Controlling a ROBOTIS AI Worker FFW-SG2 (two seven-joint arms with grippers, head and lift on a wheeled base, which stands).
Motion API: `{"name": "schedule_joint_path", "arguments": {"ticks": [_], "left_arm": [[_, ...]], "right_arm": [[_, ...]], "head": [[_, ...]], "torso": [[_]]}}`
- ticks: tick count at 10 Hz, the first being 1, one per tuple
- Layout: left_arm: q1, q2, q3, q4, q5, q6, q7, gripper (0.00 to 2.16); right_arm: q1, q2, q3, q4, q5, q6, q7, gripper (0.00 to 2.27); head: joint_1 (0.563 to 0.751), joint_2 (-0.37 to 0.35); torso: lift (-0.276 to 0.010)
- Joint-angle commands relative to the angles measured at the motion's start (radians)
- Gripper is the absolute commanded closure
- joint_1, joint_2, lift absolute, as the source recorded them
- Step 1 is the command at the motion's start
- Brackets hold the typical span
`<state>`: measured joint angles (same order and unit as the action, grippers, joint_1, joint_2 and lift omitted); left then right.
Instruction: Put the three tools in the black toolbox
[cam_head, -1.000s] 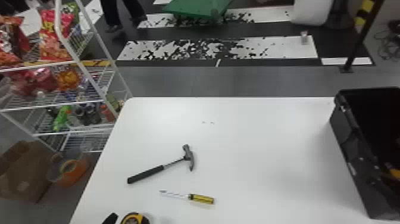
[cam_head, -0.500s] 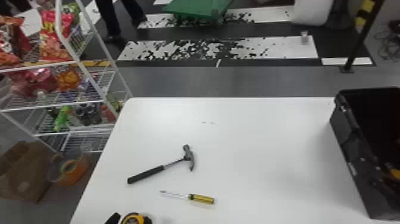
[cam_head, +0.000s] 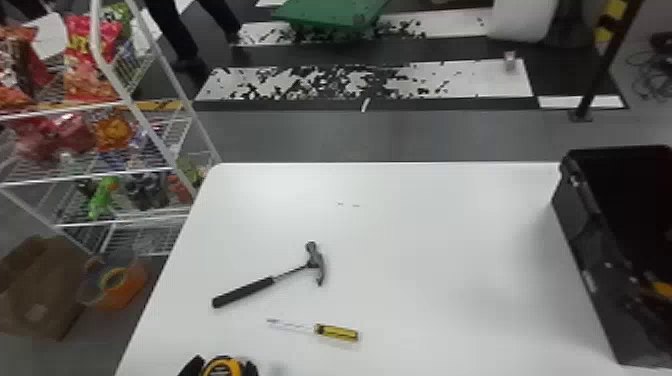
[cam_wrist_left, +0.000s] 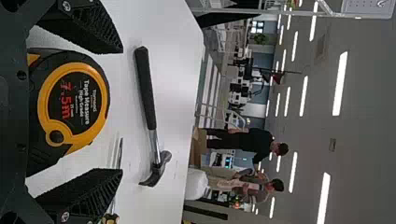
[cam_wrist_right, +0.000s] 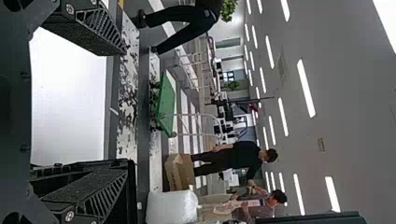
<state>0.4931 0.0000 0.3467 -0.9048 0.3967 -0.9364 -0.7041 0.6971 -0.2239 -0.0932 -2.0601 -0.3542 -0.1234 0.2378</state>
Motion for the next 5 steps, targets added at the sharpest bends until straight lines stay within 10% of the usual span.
{"name": "schedule_joint_path", "arguments": {"ticks": [1, 5], "left_arm": [[-0.013, -0.003, 0.000, 0.026, -0.007, -0.012, 0.002, 0.09], [-0.054, -0.003, 0.025, 0.110, -0.036, -0.061, 0.014, 0.09]], "right_arm": [[-0.001, 0.000, 0.000, 0.000, 0.000, 0.000, 0.000, 0.10], [0.001, 0.000, -0.003, -0.003, -0.003, 0.000, 0.000, 0.10]], "head": [[0.695, 0.187], [0.695, 0.183]], "torso": [[-0.055], [-0.055]]}}
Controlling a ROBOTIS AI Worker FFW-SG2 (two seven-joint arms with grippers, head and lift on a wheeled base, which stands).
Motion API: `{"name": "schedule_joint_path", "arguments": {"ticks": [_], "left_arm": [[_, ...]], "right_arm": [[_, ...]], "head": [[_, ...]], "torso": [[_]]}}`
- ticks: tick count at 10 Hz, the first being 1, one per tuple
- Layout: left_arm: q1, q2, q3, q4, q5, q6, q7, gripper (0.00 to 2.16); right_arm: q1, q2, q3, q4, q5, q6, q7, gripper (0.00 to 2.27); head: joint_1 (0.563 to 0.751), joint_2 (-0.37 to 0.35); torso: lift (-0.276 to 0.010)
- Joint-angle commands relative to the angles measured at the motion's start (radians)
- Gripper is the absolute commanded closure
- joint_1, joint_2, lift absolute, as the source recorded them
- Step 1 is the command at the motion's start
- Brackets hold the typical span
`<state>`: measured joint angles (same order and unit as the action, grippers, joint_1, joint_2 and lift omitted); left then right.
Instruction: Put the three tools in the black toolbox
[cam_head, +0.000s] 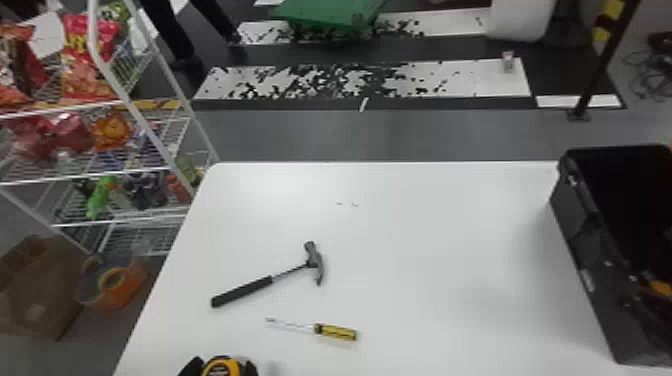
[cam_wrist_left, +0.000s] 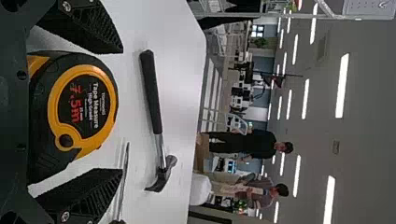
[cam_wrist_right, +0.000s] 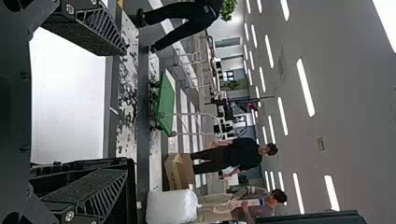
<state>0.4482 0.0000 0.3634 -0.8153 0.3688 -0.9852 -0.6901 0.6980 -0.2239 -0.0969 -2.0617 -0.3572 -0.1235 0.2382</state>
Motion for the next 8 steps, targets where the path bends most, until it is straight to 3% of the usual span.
{"name": "schedule_joint_path", "arguments": {"ticks": [1, 7, 8], "left_arm": [[-0.019, -0.003, 0.008, 0.039, -0.011, -0.019, -0.003, 0.09], [-0.083, 0.000, 0.009, 0.163, -0.040, -0.105, -0.009, 0.15], [-0.092, 0.005, 0.011, 0.182, -0.040, -0.120, -0.009, 0.32]], "right_arm": [[0.001, 0.000, -0.001, -0.005, -0.002, -0.003, 0.001, 0.10], [0.021, -0.003, -0.018, -0.031, -0.008, -0.003, 0.001, 0.10], [0.021, -0.002, -0.018, -0.032, -0.009, -0.003, 0.001, 0.10]], "head": [[0.695, 0.186], [0.695, 0.157], [0.695, 0.154]], "torso": [[-0.055], [-0.055], [-0.055]]}}
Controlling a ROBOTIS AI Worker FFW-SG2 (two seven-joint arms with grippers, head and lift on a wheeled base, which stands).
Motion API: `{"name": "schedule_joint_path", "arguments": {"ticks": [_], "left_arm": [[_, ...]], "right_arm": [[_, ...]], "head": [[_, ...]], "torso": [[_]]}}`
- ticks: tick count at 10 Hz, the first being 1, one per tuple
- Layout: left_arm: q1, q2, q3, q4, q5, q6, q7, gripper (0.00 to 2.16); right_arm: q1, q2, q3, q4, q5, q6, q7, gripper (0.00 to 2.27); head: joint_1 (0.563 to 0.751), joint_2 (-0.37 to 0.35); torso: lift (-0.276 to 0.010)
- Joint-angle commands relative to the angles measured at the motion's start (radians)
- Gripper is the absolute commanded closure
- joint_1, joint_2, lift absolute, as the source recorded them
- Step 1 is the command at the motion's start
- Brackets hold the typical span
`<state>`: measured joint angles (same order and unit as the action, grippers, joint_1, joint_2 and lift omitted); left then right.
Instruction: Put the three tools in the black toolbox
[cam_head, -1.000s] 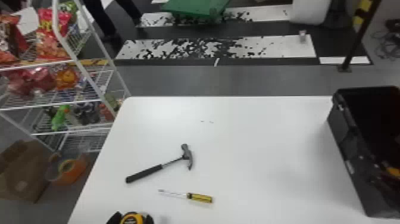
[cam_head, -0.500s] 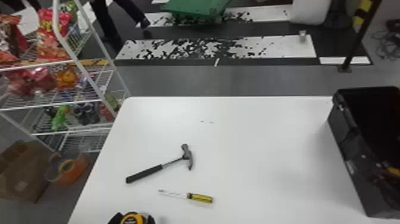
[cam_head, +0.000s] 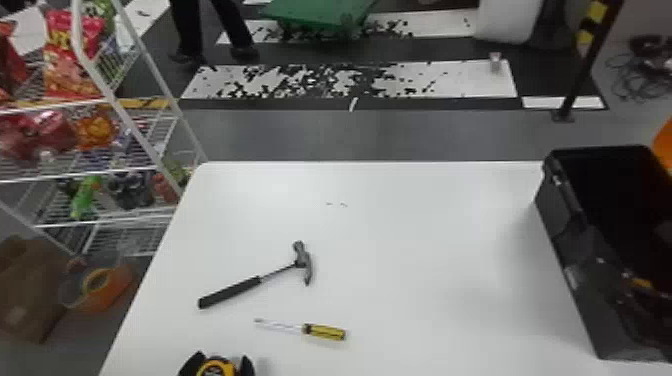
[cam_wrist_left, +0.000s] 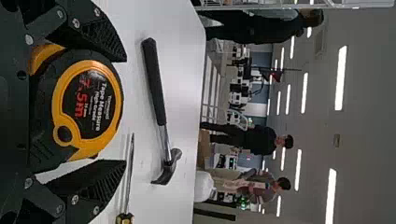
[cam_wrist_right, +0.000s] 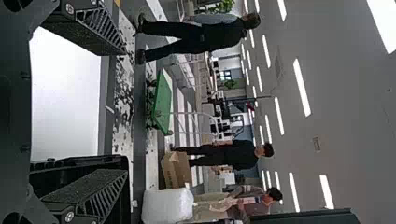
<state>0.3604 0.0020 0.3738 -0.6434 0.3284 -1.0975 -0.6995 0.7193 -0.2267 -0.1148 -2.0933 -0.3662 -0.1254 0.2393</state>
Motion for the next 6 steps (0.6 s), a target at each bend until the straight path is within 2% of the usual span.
{"name": "schedule_joint_path", "arguments": {"ticks": [1, 2, 3, 6], "left_arm": [[-0.012, 0.006, 0.010, 0.024, -0.003, -0.011, 0.002, 0.73], [-0.014, 0.004, 0.020, 0.025, -0.022, -0.011, 0.014, 1.33], [-0.023, 0.004, 0.022, 0.039, -0.026, -0.011, 0.020, 1.70], [-0.001, -0.005, 0.019, 0.027, -0.023, -0.011, -0.008, 1.70]], "right_arm": [[-0.001, 0.001, 0.001, -0.001, 0.000, -0.001, 0.000, 0.10], [-0.003, 0.001, 0.001, -0.001, -0.002, 0.002, 0.000, 0.10], [-0.004, 0.003, 0.001, -0.001, -0.004, -0.001, 0.000, 0.10], [0.000, 0.004, -0.005, -0.008, -0.004, -0.001, 0.000, 0.10]], "head": [[0.695, 0.151], [0.695, 0.155], [0.695, 0.160], [0.695, 0.159]], "torso": [[-0.055], [-0.055], [-0.055], [-0.055]]}}
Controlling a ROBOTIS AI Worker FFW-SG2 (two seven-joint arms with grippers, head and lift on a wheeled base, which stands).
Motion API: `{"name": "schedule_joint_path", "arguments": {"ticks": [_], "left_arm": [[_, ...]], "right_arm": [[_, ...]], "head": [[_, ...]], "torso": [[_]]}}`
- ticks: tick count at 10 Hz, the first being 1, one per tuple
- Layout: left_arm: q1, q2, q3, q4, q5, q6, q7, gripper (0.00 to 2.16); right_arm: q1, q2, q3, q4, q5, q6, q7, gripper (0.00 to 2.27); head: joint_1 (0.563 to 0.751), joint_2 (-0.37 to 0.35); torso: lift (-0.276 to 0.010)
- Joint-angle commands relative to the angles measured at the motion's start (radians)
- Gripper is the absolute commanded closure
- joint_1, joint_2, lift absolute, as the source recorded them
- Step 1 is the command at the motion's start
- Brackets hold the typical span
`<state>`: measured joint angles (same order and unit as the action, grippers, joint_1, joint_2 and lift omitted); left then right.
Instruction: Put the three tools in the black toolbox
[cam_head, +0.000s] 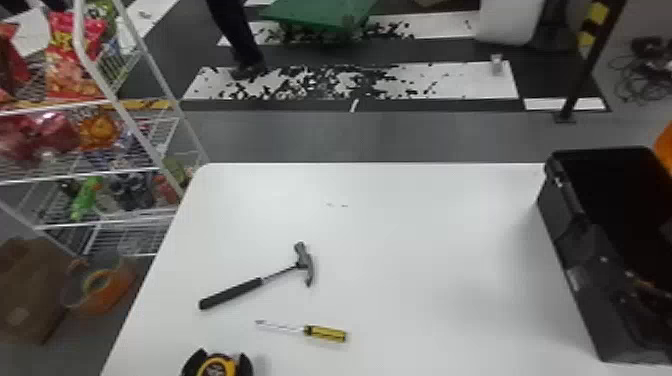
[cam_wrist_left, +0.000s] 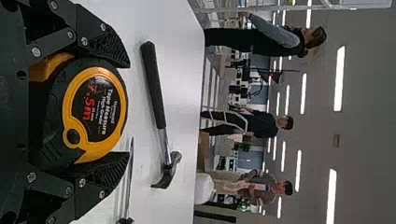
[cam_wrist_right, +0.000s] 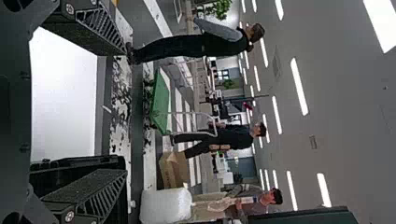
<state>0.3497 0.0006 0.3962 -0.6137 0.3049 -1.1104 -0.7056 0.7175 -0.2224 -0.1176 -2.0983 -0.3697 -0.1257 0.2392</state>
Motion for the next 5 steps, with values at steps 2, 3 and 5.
{"name": "schedule_joint_path", "arguments": {"ticks": [2, 3, 5], "left_arm": [[0.164, -0.003, -0.019, -0.350, 0.026, 0.324, 0.014, 1.71], [0.238, -0.003, -0.057, -0.517, 0.049, 0.429, 0.048, 1.71], [0.311, -0.003, -0.102, -0.712, 0.049, 0.545, 0.100, 1.71]], "right_arm": [[0.005, 0.000, -0.007, -0.006, 0.003, 0.002, 0.000, 0.10], [0.003, 0.000, -0.005, -0.006, 0.003, 0.002, 0.000, 0.10], [0.003, 0.002, -0.001, -0.008, 0.000, 0.002, 0.000, 0.10]], "head": [[0.695, 0.151], [0.695, 0.159], [0.695, 0.163]], "torso": [[-0.055], [-0.055], [-0.055]]}}
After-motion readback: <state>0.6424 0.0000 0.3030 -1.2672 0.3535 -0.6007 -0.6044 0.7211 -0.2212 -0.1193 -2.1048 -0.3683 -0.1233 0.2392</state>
